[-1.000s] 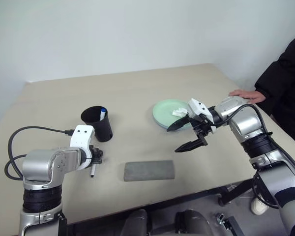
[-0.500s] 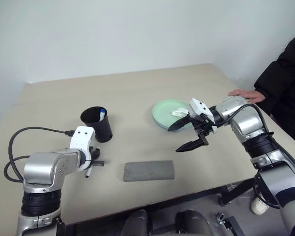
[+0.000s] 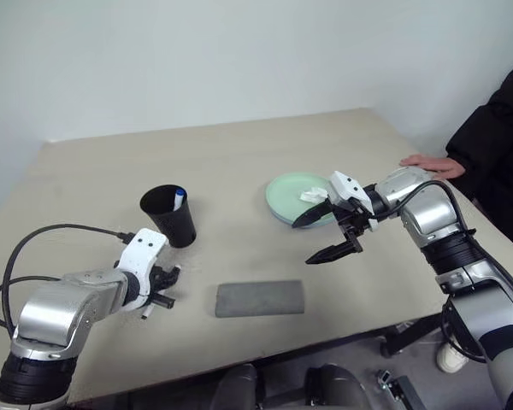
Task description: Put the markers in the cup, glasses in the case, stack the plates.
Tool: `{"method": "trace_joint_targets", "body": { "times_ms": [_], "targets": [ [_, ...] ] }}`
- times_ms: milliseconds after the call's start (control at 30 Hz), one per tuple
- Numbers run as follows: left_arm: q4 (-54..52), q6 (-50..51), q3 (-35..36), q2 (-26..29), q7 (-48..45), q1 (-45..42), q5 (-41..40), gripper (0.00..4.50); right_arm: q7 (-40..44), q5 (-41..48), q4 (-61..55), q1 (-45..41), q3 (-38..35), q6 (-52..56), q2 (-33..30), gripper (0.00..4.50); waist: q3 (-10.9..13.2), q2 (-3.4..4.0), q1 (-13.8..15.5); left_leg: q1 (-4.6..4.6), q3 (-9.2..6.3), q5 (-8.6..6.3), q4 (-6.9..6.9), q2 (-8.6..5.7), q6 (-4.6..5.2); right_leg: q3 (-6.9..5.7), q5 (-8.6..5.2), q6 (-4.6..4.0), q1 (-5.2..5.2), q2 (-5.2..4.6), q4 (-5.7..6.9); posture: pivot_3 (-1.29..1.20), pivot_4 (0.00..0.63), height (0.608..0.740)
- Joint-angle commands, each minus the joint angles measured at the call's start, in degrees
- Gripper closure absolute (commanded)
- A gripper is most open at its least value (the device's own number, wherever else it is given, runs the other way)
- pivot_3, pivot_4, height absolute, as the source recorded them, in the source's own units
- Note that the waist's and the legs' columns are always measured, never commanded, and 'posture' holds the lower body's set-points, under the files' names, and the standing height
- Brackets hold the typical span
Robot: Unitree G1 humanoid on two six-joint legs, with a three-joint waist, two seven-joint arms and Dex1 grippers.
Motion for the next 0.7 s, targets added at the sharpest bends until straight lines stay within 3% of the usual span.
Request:
{"method": "trace_joint_targets", "body": {
  "times_ms": [33,233,700],
  "targets": [
    [-4.2,-2.4,0.1,2.8,-3.5,0.6,-1.6,4.47,0.3,0.6,-0.8,-1.7,-1.0,-0.5,0.0,0.00,0.0,0.00,0.0,0.00,0.00,0.00,0.00,0.00,0.00,0.00,0.00,0.00,0.01,0.00,-0.01,0.00,0.000,0.700],
    [-6.4,-5.8,2.4,2.1,-6.0,0.6,-3.9,4.47,0.3,0.5,-0.8,-1.7,-1.0,-0.5,0.1,0.00,0.0,0.02,0.0,0.03,-0.01,0.00,0.00,0.02,0.00,-0.05,0.00,0.00,0.06,0.01,-0.02,0.00,0.000,0.700],
    [-5.7,-12.5,17.8,-8.0,-5.1,-12.4,-17.6,4.47,0.3,0.7,-0.6,-1.8,-0.8,-0.6,0.1,0.00,0.0,-0.02,0.0,0.04,-0.03,0.03,0.13,0.00,0.01,-0.13,0.03,0.05,0.21,0.13,0.03,0.00,0.000,0.700]
  ]
}}
